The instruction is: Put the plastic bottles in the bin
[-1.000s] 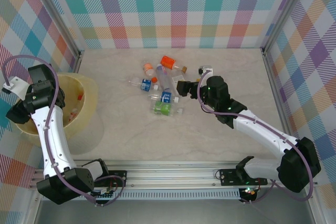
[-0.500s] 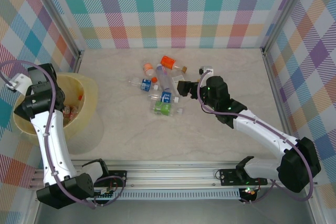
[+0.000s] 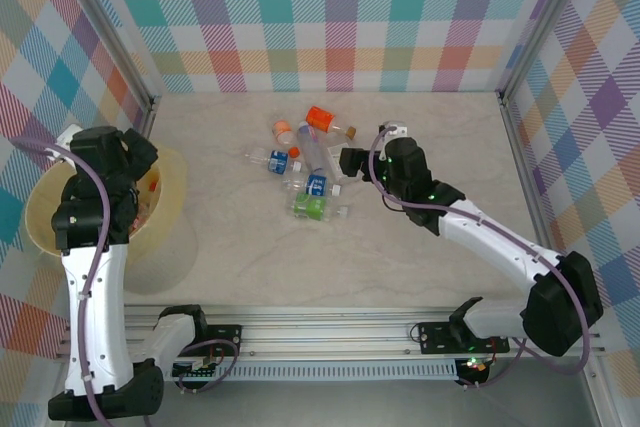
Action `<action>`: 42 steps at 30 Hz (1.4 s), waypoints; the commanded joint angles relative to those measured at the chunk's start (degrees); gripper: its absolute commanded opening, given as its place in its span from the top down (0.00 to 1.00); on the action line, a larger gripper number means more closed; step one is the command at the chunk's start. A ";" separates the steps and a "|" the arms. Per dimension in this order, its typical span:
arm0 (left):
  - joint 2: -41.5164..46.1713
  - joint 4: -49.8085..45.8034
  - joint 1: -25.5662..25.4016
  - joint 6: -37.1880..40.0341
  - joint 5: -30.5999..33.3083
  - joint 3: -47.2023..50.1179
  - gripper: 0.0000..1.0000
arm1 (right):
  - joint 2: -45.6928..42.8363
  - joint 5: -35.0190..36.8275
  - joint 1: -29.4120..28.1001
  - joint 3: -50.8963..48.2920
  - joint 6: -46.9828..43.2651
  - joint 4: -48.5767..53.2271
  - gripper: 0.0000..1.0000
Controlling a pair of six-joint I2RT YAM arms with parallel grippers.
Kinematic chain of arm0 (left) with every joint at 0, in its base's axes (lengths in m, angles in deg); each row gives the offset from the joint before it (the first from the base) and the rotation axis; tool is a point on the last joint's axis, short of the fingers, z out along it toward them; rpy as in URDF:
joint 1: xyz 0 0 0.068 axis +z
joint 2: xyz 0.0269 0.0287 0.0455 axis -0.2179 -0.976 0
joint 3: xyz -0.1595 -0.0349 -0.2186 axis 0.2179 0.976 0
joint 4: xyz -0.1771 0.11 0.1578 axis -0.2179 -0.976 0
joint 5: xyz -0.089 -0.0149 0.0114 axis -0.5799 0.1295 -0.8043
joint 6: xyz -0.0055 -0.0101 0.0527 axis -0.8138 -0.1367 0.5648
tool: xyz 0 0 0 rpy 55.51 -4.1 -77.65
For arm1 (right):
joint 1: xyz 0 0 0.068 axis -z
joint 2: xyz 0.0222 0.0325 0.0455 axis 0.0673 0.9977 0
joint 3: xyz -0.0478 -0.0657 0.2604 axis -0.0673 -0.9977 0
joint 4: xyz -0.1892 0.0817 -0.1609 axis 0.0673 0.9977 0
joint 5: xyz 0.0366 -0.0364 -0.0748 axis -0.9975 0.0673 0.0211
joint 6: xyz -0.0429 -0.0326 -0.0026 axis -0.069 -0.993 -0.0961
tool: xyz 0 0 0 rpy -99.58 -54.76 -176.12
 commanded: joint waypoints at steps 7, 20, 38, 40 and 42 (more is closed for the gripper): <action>-3.68 10.04 -14.84 -3.45 -8.54 0.30 0.00 | 1.11 1.06 -0.05 -2.19 -1.38 -0.81 0.00; -15.91 17.23 -27.74 -5.17 -13.37 -3.12 0.00 | 4.62 -5.26 -0.05 -2.38 -7.08 3.09 0.00; -25.30 18.35 -28.01 -8.80 -24.24 -4.27 0.00 | 26.11 -30.89 -1.10 11.11 -28.11 14.89 0.04; -25.49 17.89 -28.01 -8.58 -23.84 -4.36 0.00 | 27.45 -30.38 -1.19 11.81 -29.63 14.50 0.04; -25.67 17.39 -28.02 -8.49 -23.45 -4.28 0.00 | 28.65 -29.80 -1.28 12.17 -30.58 13.65 0.04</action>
